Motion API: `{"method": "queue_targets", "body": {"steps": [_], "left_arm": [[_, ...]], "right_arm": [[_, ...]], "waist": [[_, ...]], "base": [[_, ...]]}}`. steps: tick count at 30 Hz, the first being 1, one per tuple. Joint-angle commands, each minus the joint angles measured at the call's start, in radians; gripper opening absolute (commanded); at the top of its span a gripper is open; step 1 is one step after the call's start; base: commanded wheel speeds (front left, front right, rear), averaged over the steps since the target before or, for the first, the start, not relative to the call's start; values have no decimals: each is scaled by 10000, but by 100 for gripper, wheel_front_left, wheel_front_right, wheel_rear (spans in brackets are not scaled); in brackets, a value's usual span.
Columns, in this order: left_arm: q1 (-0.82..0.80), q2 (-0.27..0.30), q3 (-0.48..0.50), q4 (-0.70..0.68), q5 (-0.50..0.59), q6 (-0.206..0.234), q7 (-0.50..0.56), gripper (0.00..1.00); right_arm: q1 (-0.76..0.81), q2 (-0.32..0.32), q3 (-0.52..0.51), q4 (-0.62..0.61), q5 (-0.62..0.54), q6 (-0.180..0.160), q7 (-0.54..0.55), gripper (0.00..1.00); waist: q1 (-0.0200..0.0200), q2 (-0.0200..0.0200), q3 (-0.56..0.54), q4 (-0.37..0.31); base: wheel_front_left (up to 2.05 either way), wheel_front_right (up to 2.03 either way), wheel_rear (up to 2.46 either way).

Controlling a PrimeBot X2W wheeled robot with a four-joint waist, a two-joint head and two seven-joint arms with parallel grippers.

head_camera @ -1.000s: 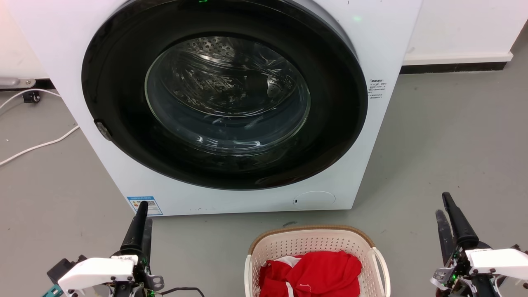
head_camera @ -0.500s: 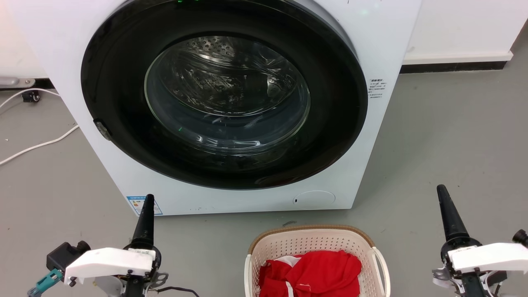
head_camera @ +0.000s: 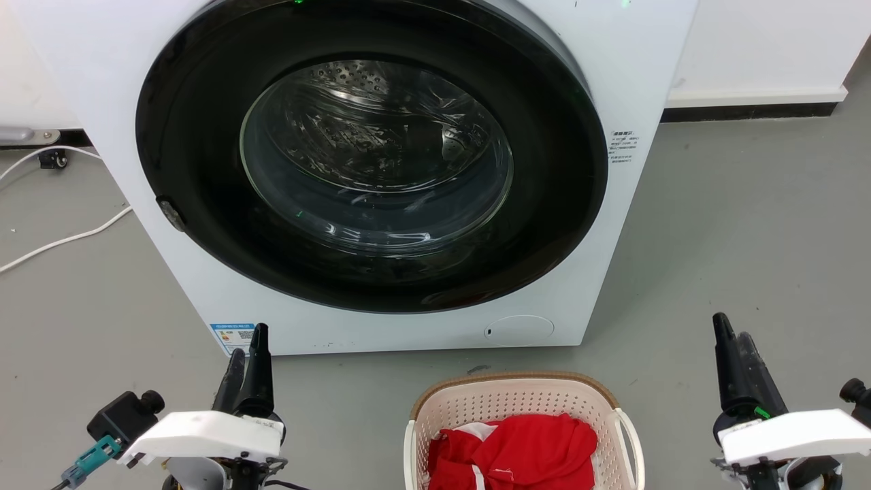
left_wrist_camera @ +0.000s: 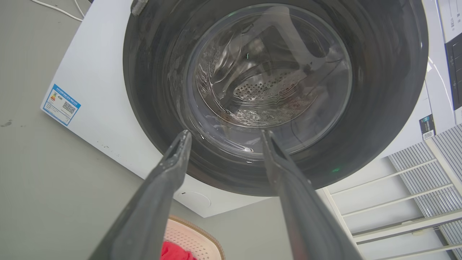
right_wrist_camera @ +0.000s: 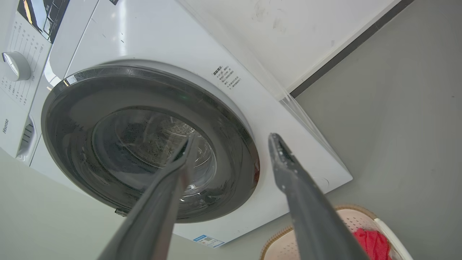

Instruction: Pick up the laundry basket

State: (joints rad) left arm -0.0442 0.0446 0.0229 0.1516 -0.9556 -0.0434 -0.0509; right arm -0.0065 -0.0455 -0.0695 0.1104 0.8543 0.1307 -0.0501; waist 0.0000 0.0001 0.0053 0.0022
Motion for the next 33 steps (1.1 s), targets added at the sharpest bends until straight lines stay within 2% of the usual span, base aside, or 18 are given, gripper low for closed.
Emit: {"method": "queue_targets", "body": {"steps": [1, 14, 33], "left_arm": [[-13, 42, -43, -195, 308, 39, -93, 100], [168, 49, -311, -176, 2329, 204, -550, 100], [376, 57, -607, -120, 4487, 419, -1053, 100]], "right_arm": [[8, -33, 27, -210, -369, 0, -91, 100], [286, -41, 246, -438, -2837, 0, -551, 100], [647, -51, 161, -546, -5203, 0, -1054, 100]], "waist": [[0, -1, 1, 2], [0, -1, 7, 24], [0, -1, -10, 44]], "base": [[0, 0, 0], [0, 0, 0], [0, 0, 0]]}}
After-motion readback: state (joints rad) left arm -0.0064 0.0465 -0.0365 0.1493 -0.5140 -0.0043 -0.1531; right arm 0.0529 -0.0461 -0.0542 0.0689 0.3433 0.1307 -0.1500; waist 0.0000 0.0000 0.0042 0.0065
